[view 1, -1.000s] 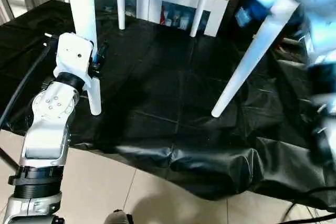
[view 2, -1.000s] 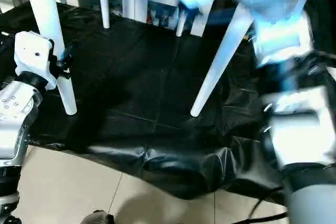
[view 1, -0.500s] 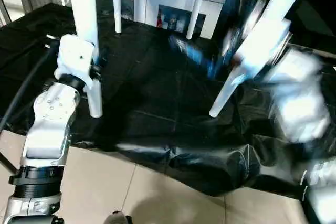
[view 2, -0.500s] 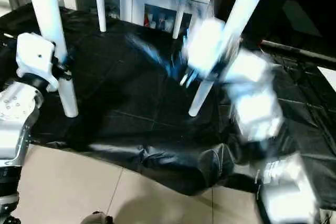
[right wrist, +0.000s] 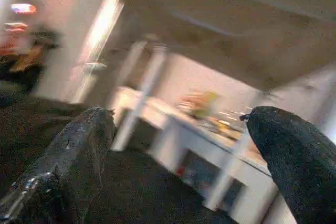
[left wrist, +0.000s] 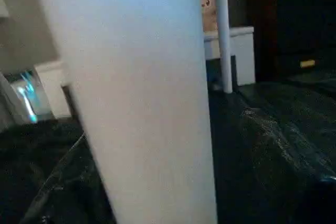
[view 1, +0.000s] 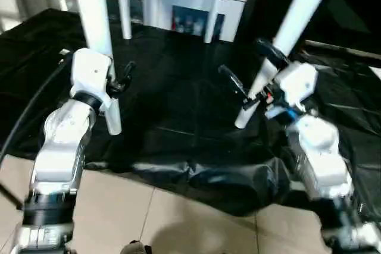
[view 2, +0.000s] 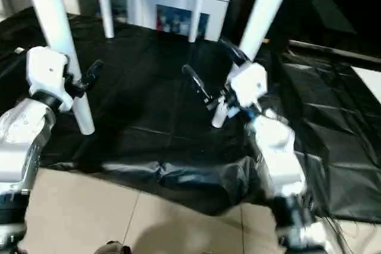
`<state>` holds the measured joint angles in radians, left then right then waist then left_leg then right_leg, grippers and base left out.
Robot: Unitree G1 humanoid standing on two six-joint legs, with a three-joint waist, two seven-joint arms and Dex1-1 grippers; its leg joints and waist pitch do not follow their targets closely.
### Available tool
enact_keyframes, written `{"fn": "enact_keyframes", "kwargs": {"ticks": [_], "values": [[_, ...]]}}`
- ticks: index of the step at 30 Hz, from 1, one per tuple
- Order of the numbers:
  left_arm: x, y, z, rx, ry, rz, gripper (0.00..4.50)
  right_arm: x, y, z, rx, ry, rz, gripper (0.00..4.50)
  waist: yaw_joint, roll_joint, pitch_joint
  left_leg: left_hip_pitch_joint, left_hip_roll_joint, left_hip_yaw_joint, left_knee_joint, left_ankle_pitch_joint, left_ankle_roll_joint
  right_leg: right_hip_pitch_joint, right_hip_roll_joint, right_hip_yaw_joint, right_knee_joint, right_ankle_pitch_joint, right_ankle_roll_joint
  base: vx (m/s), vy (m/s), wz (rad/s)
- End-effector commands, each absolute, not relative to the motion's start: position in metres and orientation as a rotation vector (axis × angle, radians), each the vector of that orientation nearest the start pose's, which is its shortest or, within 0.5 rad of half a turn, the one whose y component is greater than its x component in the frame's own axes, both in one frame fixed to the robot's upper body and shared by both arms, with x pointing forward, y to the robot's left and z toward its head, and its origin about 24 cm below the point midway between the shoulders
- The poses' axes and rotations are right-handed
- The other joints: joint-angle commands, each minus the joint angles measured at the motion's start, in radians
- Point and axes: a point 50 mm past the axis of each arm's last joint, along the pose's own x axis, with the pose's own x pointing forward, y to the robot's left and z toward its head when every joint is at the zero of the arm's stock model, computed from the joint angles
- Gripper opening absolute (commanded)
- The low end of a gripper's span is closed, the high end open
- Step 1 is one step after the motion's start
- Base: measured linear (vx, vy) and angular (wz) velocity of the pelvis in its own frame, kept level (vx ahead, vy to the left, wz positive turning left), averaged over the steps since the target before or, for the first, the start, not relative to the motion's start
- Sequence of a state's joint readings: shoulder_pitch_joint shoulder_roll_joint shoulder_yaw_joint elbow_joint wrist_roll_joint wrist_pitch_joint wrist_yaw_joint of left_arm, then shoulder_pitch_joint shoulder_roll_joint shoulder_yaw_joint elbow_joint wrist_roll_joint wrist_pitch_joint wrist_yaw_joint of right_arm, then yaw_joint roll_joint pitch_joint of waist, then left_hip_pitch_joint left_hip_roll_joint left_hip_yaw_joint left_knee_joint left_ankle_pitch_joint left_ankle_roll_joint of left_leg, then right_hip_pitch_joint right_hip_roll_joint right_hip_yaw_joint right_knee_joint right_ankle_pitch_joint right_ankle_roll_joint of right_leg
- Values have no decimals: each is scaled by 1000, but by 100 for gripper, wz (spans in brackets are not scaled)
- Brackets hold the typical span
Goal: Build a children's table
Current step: Flip table
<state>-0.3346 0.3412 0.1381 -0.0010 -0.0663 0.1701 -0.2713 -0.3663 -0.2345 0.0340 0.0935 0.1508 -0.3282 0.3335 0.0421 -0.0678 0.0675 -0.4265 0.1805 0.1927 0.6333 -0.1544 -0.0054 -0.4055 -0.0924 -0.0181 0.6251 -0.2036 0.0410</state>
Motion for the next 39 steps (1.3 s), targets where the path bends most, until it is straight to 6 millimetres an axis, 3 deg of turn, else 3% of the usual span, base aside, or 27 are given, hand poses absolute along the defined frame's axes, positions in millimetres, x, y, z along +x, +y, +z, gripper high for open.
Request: {"fn": "enact_keyframes", "kwargs": {"ticks": [1,5,8,10,11,12,13,14,15,16,17,18,19,20,21,22,23,24,27,28,29,30,32,35,36,37,39], "values": [[304,209,138,249,-180,-170,365,300,-157,155,-150,-580,326,450,-11,30,-68,64,37,-50,-118,-697,-164,-7,-27,-2,-93,-458,-83,0,0,0],[295,218,132,236,-190,-116,365,301,-171,141,-82,-528,213,450,-23,28,-61,69,38,-51,-130,-759,-163,-3,-22,-15,-102,-468,-82,0,0,0],[290,225,130,204,-211,-81,365,302,-185,133,-17,-493,121,450,-22,39,-58,77,42,-50,-144,-820,-169,2,-16,-34,-106,-464,-87,0,0,0],[287,227,128,196,-215,-76,365,304,-188,131,-7,-476,103,450,-20,44,-56,61,49,-42,-173,-855,-173,20,-2,-46,-78,-419,-93,-25,7,-9],[287,227,128,193,-217,-74,365,305,-189,131,-6,-473,100,450,-15,38,-54,53,49,-28,-186,-862,-173,22,3,-48,-67,-433,-97,-57,-9,-8],[283,227,125,180,-220,-76,365,309,-189,129,-3,-438,119,450,-7,42,-52,59,44,-9,-187,-860,-175,14,10,-54,-70,-487,-96,-62,-33,1],[282,227,124,179,-220,-78,365,310,-189,129,-6,-431,125,450,-7,42,-52,59,44,-9,-187,-860,-175,14,10,-54,-70,-487,-96,-62,-33,1],[281,226,123,177,-218,-84,365,313,-189,128,-6,-418,140,450,-7,34,-47,58,42,16,-199,-846,-170,18,21,-73,-69,-542,-89,-65,-61,4],[280,224,122,177,-216,-91,365,318,-188,124,15,-369,175,450,70,51,-47,-64,67,95,-307,-862,-184,122,53,-78,177,-424,-88,-125,-96,15],[279,223,121,175,-216,-92,365,321,-187,120,12,-336,191,450,116,31,-52,-83,69,127,-289,-784,-172,132,45,-44,193,-405,-70,-125,-96,15],[279,222,119,175,-213,-90,365,324,-187,118,14,-318,203,450,70,-59,-67,121,61,87,38,-446,-167,-97,-63,68,-58,-978,50,15,-193,23],[279,221,117,168,-205,-79,365,328,-186,114,16,-280,214,450,62,-13,-57,50,-9,-56,120,-114,-47,-56,-102,165,-156,-1201,34,89,-182,11],[278,220,115,159,-200,-71,365,330,-186,112,12,-264,214,450,64,-21,-44,13,-35,-76,119,-106,-37,-9,-92,170,-149,-1128,21,89,-182,11],[277,218,113,140,-200,-66,365,329,-185,110,19,-246,216,450,95,10,-37,73,15,-86,51,-217,-83,-17,-101,137,-110,-860,-53,2,-58,27],[276,218,112,127,-200,-63,365,329,-184,108,25,-236,218,450,93,30,-56,158,31,-62,-13,-425,-128,-51,3,70,-54,-527,-130,-100,-53,40],[275,216,106,92,-175,-54,365,328,-183,99,37,-181,202,450,68,24,-55,140,34,-63,-50,-491,-126,-34,36,43,-29,-376,-154,-100,-53,40],[273,215,101,65,-156,-48,365,327,-183,92,45,-138,190,450,67,46,-56,131,46,-69,-77,-537,-126,-19,36,33,-23,-289,-166,-156,-27,19],[272,214,96,56,-140,-24,365,323,-181,84,54,-107,173,450,64,50,-51,128,50,-65,-104,-615,-114,-4,18,25,-53,-278,-163,-77,39,9],[271,214,91,64,-117,10,365,315,-177,77,57,-105,163,450,58,54,-43,126,36,-61,-111,-659,-123,5,-6,18,-99,-445,-124,-45,28,5],[271,213,91,69,-121,18,365,314,-177,76,62,-106,146,450,44,44,-43,114,32,-66,-117,-654,-125,22,-15,6,-111,-507,-92,0,0,0],[271,213,92,68,-125,21,365,314,-176,75,75,-105,131,450,44,53,-45,115,31,-69,-118,-649,-126,26,-20,3,-116,-530,-82,-52,39,-13],[273,210,93,71,-129,23,365,313,-176,75,96,-108,114,450,27,56,-52,99,32,-74,-127,-592,-117,49,-31,-2,-118,-502,-72,0,0,0],[273,207,94,72,-131,11,365,312,-175,75,93,-112,118,450,16,56,-52,83,35,-74,-135,-530,-106,65,-37,-8,-120,-443,-78,-15,17,-10],[277,199,93,79,-129,-8,365,312,-176,76,47,-103,106,450,1,54,-44,92,30,-68,-131,-543,-99,54,-40,-23,-140,-509,-73,0,0,0],[278,198,92,84,-123,-9,365,313,-177,75,31,-94,94,450,-12,61,-43,96,33,-71,-132,-577,-99,62,-40,-50,-152,-547,-57,0,0,0],[280,197,91,90,-118,1,365,315,-178,76,4,-97,89,450,-18,59,-43,94,35,-72,-134,-592,-97,65,-38,-58,-154,-541,-51,0,0,0],[283,197,91,96,-114,23,365,319,-179,78,-22,-97,85,450,-23,76,-34,82,57,-72,-171,-706,-96,88,-17,-92,-128,-480,-50,-52,-6,-4]]}}
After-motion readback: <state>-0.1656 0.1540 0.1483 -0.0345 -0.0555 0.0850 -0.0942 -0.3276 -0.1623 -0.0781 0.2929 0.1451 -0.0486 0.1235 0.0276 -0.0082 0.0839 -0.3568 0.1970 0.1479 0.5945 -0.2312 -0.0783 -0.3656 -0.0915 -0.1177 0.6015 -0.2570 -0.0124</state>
